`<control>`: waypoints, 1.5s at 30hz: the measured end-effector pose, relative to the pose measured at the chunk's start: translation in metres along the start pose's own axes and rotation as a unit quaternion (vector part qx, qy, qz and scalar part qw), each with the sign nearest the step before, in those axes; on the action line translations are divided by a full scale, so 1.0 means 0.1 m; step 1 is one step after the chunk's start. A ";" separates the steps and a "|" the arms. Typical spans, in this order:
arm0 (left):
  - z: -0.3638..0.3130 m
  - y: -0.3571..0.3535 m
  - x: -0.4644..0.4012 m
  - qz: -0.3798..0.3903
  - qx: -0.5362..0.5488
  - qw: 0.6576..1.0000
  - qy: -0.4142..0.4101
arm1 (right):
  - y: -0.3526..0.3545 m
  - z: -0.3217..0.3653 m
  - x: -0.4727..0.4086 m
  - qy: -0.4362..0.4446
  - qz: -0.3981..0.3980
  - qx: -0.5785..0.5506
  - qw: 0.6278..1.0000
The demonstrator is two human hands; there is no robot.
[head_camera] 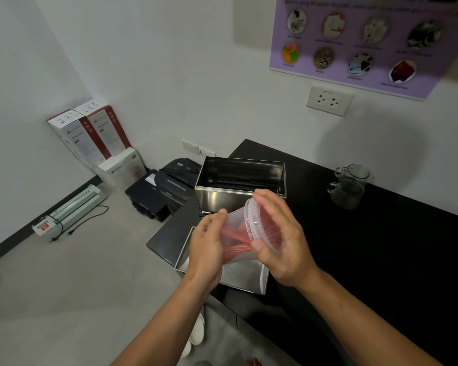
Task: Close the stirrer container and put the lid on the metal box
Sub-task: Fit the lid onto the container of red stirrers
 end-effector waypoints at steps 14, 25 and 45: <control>0.20 0.08 -0.11 -0.080 -0.018 0.996 -0.040 | -0.17 -0.11 0.02 -0.049 -0.053 -0.023 0.997; 0.15 0.19 -0.16 0.049 -0.015 0.994 0.092 | -0.10 -0.07 0.01 -0.102 0.133 0.067 0.984; 0.14 0.24 -0.08 0.034 0.079 0.986 0.140 | -0.17 0.05 -0.10 -0.275 0.011 -0.115 0.954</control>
Point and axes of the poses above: each hand's wrist, its own x-axis away from the middle knuckle, its own y-axis out of the back of the hand, z = x × y, the point moved 3 cm from there along -x, towards the middle knuckle, and after that the axes turned 15 degrees about -x, right-handed, at the moved point
